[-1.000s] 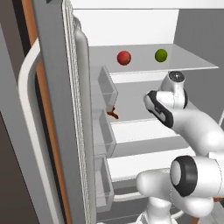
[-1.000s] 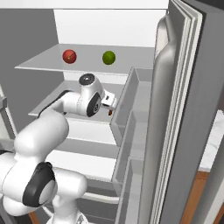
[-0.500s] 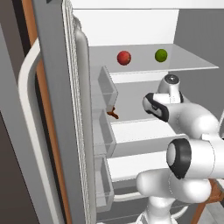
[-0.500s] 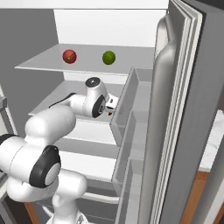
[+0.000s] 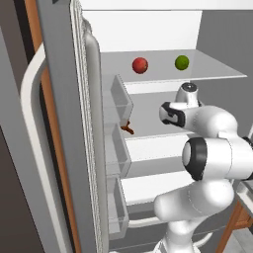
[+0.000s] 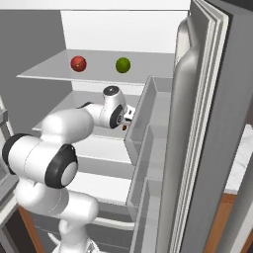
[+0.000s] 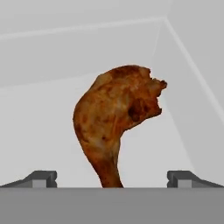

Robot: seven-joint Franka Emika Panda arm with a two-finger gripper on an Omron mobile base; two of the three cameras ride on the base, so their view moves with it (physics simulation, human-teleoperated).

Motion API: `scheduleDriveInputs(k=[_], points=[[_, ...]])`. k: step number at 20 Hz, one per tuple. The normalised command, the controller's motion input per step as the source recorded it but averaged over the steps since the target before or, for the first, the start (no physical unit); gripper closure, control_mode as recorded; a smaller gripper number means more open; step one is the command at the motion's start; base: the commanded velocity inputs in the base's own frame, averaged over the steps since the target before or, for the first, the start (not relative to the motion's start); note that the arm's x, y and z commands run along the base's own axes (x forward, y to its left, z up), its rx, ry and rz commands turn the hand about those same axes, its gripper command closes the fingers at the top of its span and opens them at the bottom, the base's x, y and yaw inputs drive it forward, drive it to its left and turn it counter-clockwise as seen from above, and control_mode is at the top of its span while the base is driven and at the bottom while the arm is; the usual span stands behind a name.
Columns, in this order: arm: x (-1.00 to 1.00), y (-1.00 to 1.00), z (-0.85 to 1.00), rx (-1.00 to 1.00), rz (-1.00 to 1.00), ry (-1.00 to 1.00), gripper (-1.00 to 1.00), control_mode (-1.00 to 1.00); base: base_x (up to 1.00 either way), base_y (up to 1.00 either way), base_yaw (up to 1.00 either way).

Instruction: Gather the lime and onion from the fridge and place them on a tray on the dining counter. Then gather the chicken drumsticks from the fridge and place them on the other tray.

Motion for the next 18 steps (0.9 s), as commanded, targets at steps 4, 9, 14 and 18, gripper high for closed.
scheduleDriveInputs(k=[4, 9, 14, 18], points=[[0.22, 0.0, -0.15, 0.0, 0.0, 0.0, -1.0, -1.0, 0.0, 0.0, 0.0], [0.03, -0.02, -0.04, 0.0, 0.0, 0.0, -1.0, -1.0, 0.0, 0.0, 0.0], [0.0, 0.0, -0.27, 0.0, 0.0, 0.0, -1.0, -1.0, 0.0, 0.0, 0.0], [0.0, 0.0, -0.37, 0.0, 0.0, 0.01, -1.0, -1.0, 0.0, 0.0, 0.0]])
